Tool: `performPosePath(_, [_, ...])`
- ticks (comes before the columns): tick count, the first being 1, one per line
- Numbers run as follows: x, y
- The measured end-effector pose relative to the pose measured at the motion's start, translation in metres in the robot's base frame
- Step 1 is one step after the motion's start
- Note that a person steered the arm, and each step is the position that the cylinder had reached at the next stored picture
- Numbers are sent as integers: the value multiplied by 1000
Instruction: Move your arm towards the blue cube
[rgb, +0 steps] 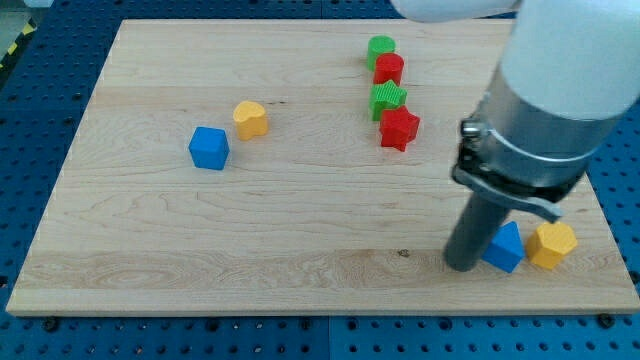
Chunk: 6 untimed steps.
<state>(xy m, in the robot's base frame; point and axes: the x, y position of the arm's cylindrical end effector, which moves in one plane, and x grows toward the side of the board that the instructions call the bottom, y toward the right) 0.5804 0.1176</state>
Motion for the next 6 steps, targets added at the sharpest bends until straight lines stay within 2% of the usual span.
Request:
performPosePath(2, [-6, -195])
performPosePath(3, [-24, -289])
performPosePath(4, [-84, -324])
performPosePath(5, [-142, -330])
performPosePath(6, [-150, -312])
